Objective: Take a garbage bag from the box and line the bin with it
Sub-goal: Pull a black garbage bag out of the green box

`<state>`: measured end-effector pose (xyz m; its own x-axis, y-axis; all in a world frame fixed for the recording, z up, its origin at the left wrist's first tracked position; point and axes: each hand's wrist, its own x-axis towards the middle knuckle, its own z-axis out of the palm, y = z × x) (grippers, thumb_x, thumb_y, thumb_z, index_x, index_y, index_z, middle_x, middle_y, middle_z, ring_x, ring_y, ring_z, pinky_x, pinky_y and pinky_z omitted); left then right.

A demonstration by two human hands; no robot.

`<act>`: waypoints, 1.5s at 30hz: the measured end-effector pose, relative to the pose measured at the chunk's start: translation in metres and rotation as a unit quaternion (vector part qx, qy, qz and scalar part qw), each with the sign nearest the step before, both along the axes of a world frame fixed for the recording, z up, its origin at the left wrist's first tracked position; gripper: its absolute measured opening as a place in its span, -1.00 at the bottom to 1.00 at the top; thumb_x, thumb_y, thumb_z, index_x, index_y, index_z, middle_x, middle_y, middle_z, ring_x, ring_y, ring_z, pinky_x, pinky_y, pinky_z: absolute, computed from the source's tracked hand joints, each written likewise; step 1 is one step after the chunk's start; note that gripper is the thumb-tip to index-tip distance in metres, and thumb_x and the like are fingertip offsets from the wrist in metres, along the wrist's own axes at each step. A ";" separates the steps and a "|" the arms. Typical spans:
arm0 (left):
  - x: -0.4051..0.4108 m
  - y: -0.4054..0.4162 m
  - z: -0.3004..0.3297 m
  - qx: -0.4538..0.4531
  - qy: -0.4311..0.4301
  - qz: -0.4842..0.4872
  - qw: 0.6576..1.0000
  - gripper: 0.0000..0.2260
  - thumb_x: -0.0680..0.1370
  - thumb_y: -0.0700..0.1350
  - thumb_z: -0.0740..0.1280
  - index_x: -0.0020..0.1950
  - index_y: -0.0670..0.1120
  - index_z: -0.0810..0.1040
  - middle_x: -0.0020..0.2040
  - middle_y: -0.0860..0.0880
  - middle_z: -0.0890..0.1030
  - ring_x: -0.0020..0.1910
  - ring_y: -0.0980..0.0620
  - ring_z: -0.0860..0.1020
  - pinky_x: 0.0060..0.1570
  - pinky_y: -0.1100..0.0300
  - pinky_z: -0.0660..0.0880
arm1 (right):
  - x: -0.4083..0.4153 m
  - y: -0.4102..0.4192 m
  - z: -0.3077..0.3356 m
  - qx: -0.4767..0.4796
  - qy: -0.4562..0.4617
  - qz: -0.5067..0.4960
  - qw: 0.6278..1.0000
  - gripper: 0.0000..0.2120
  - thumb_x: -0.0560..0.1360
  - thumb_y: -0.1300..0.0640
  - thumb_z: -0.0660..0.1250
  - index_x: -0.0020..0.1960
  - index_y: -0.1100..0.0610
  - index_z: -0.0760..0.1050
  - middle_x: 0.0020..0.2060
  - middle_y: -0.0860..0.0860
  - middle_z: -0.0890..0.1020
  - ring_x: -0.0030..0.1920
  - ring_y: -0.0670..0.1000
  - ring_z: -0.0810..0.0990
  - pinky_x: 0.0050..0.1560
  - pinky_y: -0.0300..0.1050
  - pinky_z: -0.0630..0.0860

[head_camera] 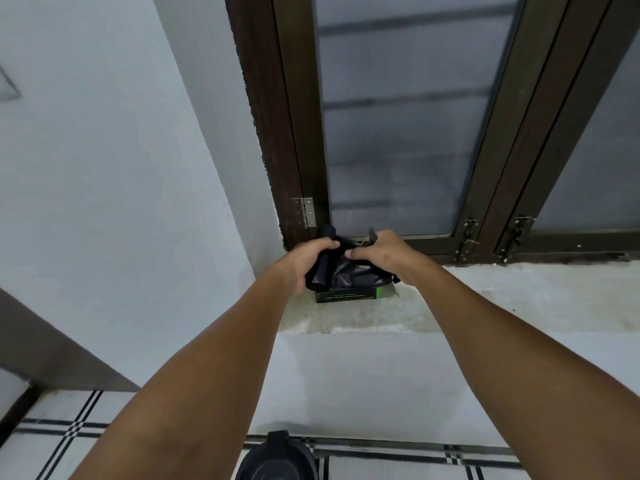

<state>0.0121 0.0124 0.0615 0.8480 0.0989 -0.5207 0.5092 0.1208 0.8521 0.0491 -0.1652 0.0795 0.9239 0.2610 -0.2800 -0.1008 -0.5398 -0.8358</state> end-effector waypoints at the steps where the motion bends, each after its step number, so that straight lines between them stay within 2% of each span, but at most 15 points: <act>1: -0.001 -0.001 0.001 -0.008 -0.005 -0.001 1.000 -0.61 0.54 0.01 0.44 0.30 -0.15 0.60 0.08 -0.18 0.72 -0.12 -0.10 0.70 -0.22 0.14 0.62 | 0.001 0.000 0.001 0.036 -0.004 -0.022 0.999 -0.72 0.41 0.03 0.55 -0.02 0.18 0.59 -0.11 0.11 0.70 -0.08 0.10 0.68 0.01 0.00 0.61; 4: -0.004 -0.005 0.003 -0.023 -0.014 -0.003 1.000 -0.65 0.57 -0.03 0.41 0.30 -0.17 0.59 0.06 -0.17 0.71 -0.19 -0.06 0.70 -0.32 0.20 0.61 | 0.003 0.000 0.005 0.149 0.031 -0.063 0.986 -0.94 0.49 0.26 0.40 -0.10 0.20 0.52 -0.20 0.19 0.63 -0.18 0.16 0.66 -0.09 0.06 0.68; 6: -0.005 -0.007 0.003 -0.037 -0.020 0.006 0.999 -0.66 0.58 -0.04 0.41 0.29 -0.17 0.60 0.09 -0.17 0.71 -0.14 -0.08 0.70 -0.30 0.17 0.63 | 0.002 0.001 0.005 0.208 0.063 -0.080 0.973 -0.87 0.54 0.40 0.30 -0.10 0.21 0.45 -0.19 0.23 0.61 -0.24 0.18 0.67 -0.25 0.11 0.70; 10: -0.005 -0.009 0.002 -0.026 -0.021 0.025 0.999 -0.59 0.53 0.00 0.45 0.32 -0.15 0.60 0.14 -0.18 0.72 0.07 -0.17 0.70 -0.07 0.05 0.65 | 0.001 0.004 0.004 0.203 0.029 -0.116 0.972 -0.77 0.56 0.45 0.22 -0.04 0.14 0.41 -0.20 0.14 0.53 -0.27 0.10 0.56 -0.40 -0.08 0.56; 13: -0.005 -0.009 0.004 -0.033 -0.019 0.025 0.999 -0.65 0.56 -0.02 0.43 0.30 -0.14 0.60 0.14 -0.17 0.72 0.07 -0.16 0.70 -0.08 0.06 0.65 | 0.007 0.003 -0.001 0.192 0.019 -0.164 0.967 -0.83 0.58 0.36 0.18 0.02 0.14 0.46 -0.09 0.13 0.58 -0.08 0.12 0.59 -0.05 0.02 0.59; 15: -0.007 -0.010 0.006 -0.031 -0.014 0.019 0.999 -0.67 0.57 -0.01 0.41 0.27 -0.14 0.61 0.11 -0.17 0.72 -0.01 -0.14 0.71 -0.15 0.08 0.65 | 0.007 0.000 -0.002 0.179 0.046 -0.155 0.970 -0.85 0.57 0.15 0.25 0.09 0.18 0.51 0.01 0.16 0.63 0.06 0.22 0.64 0.18 0.19 0.60; 17: -0.007 -0.010 0.007 -0.024 -0.011 0.011 1.000 -0.67 0.57 0.01 0.40 0.25 -0.14 0.62 0.11 -0.18 0.72 -0.06 -0.14 0.71 -0.23 0.10 0.64 | 0.000 -0.005 0.000 0.126 0.062 -0.087 0.986 -0.53 0.51 -0.18 0.38 0.22 0.17 0.55 0.06 0.12 0.68 0.08 0.20 0.67 0.16 0.15 0.61; 19: -0.007 -0.012 0.008 -0.023 -0.014 0.000 1.000 -0.62 0.55 0.04 0.39 0.28 -0.15 0.62 0.16 -0.21 0.71 -0.02 -0.16 0.70 -0.21 0.08 0.65 | -0.008 -0.008 0.003 0.084 0.049 -0.015 0.995 -0.47 0.40 -0.27 0.51 0.14 0.13 0.61 -0.01 0.07 0.72 0.01 0.11 0.70 0.04 -0.01 0.61; 21: -0.005 -0.013 0.009 -0.021 -0.016 -0.001 1.000 -0.59 0.53 0.05 0.40 0.30 -0.16 0.62 0.18 -0.23 0.70 -0.01 -0.17 0.70 -0.17 0.05 0.65 | -0.008 -0.011 0.002 0.053 0.040 0.016 0.998 -0.50 0.36 -0.22 0.58 0.07 0.14 0.63 -0.06 0.06 0.72 -0.02 0.08 0.70 -0.03 -0.05 0.60; 25: -0.005 -0.012 0.010 -0.007 -0.018 0.009 1.000 -0.61 0.52 0.05 0.43 0.27 -0.13 0.63 0.13 -0.20 0.72 0.00 -0.17 0.71 -0.14 0.05 0.65 | -0.005 -0.012 -0.004 0.065 0.026 -0.030 0.997 -0.69 0.42 0.03 0.56 0.01 0.22 0.61 -0.08 0.11 0.70 -0.04 0.13 0.68 0.02 0.02 0.59; 28: -0.005 -0.011 0.008 0.007 -0.028 0.014 0.999 -0.66 0.53 0.00 0.45 0.24 -0.14 0.64 0.12 -0.20 0.72 -0.04 -0.15 0.71 -0.16 0.10 0.63 | -0.007 -0.014 -0.002 0.121 0.019 -0.066 0.990 -0.90 0.42 0.14 0.44 -0.16 0.14 0.54 -0.24 0.12 0.60 -0.20 0.12 0.57 -0.20 -0.07 0.46; 32: -0.004 -0.007 0.005 0.020 -0.021 0.021 0.999 -0.61 0.50 0.00 0.49 0.25 -0.15 0.63 0.09 -0.18 0.73 0.03 -0.18 0.71 -0.04 0.03 0.65 | -0.007 -0.015 -0.003 0.165 0.021 -0.114 0.979 -0.87 0.45 0.23 0.40 -0.23 0.12 0.49 -0.36 0.08 0.56 -0.36 0.09 0.55 -0.39 -0.17 0.44; 38: -0.005 -0.007 0.007 0.020 -0.017 0.016 1.000 -0.54 0.43 0.05 0.50 0.26 -0.11 0.61 0.07 -0.16 0.74 0.03 -0.20 0.72 0.05 -0.09 0.66 | -0.003 -0.011 -0.008 0.194 0.013 -0.130 0.972 -0.80 0.50 0.33 0.35 0.09 0.13 0.57 -0.14 0.08 0.63 -0.14 0.08 0.61 -0.25 -0.16 0.50; 41: -0.006 -0.010 0.008 0.014 -0.024 0.017 0.999 -0.50 0.39 0.09 0.49 0.27 -0.09 0.61 0.09 -0.16 0.73 0.06 -0.21 0.72 0.14 -0.17 0.63 | -0.003 -0.009 -0.008 0.201 0.029 -0.128 0.971 -0.76 0.50 0.37 0.26 0.03 0.14 0.62 -0.12 0.10 0.67 -0.08 0.11 0.63 -0.12 -0.11 0.54; 45: -0.007 -0.011 0.008 0.008 -0.039 0.025 0.999 -0.51 0.40 0.13 0.46 0.25 -0.09 0.63 0.09 -0.18 0.74 0.09 -0.22 0.70 0.20 -0.20 0.60 | -0.005 -0.009 -0.005 0.228 0.063 -0.129 0.963 -0.69 0.47 0.41 0.14 -0.08 0.13 0.61 -0.15 0.14 0.66 -0.13 0.14 0.61 -0.18 -0.08 0.53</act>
